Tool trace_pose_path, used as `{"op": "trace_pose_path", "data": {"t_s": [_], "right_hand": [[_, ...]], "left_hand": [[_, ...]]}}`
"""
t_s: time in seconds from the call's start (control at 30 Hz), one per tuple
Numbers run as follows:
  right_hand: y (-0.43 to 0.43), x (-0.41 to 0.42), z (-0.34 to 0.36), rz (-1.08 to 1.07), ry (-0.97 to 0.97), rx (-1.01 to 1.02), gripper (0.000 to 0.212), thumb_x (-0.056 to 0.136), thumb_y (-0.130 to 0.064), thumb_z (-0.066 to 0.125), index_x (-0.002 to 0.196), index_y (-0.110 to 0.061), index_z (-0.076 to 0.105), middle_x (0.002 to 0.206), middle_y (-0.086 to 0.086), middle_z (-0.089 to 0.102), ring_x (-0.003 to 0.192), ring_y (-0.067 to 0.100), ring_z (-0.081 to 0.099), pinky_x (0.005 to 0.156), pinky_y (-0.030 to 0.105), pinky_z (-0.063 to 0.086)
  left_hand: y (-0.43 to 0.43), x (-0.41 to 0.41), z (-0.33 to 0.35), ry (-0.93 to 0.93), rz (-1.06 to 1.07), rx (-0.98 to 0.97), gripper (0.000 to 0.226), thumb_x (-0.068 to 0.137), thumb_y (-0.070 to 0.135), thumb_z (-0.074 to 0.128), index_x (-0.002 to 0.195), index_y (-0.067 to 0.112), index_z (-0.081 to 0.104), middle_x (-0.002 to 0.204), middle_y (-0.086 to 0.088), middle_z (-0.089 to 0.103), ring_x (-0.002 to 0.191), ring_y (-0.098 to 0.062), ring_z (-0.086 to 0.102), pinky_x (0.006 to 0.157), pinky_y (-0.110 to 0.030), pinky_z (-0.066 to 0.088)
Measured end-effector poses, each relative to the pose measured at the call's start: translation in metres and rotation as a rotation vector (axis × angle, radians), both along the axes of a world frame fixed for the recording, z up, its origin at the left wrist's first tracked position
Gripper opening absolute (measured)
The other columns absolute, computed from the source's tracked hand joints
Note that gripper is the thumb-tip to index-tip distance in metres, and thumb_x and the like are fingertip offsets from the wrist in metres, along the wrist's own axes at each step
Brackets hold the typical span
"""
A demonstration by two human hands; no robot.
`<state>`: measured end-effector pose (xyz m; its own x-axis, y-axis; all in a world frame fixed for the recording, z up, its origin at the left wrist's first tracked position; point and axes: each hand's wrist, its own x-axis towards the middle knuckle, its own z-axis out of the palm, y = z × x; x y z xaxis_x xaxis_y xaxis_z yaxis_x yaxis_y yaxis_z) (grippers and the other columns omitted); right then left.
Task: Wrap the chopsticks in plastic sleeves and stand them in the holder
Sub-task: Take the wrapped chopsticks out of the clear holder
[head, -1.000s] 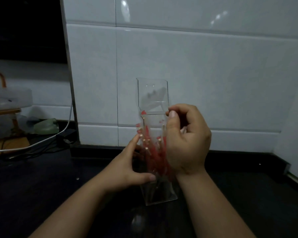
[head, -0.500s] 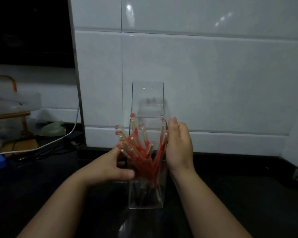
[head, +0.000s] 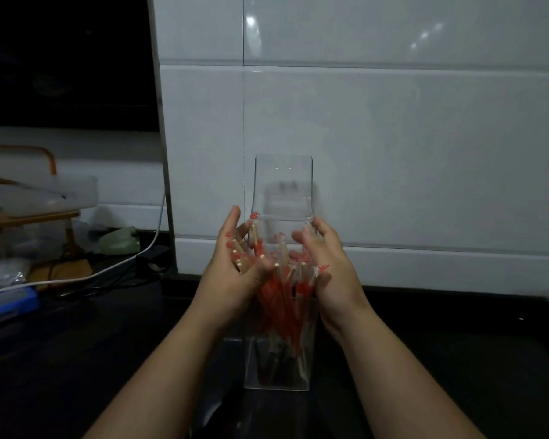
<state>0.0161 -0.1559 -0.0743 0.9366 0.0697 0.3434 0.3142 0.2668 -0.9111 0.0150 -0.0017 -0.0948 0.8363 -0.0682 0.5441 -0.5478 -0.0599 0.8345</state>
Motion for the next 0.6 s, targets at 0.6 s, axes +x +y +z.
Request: {"op": "trace_pose_path", "data": {"t_s": [0.6], "right_hand": [[0.002, -0.006, 0.008, -0.322, -0.161, -0.319, 0.053, 0.101, -0.049, 0.041, 0.151, -0.035, 0.032, 0.143, -0.008, 0.051, 0.122, 0.002, 0.048, 0.101, 0.020, 0.037]], "left_hand": [[-0.010, -0.011, 0.005, -0.104, 0.253, 0.336, 0.122, 0.055, 0.101, 0.040, 0.154, 0.042, 0.000, 0.157, 0.029, 0.007, 0.147, 0.006, 0.010, 0.121, -0.029, 0.017]]}}
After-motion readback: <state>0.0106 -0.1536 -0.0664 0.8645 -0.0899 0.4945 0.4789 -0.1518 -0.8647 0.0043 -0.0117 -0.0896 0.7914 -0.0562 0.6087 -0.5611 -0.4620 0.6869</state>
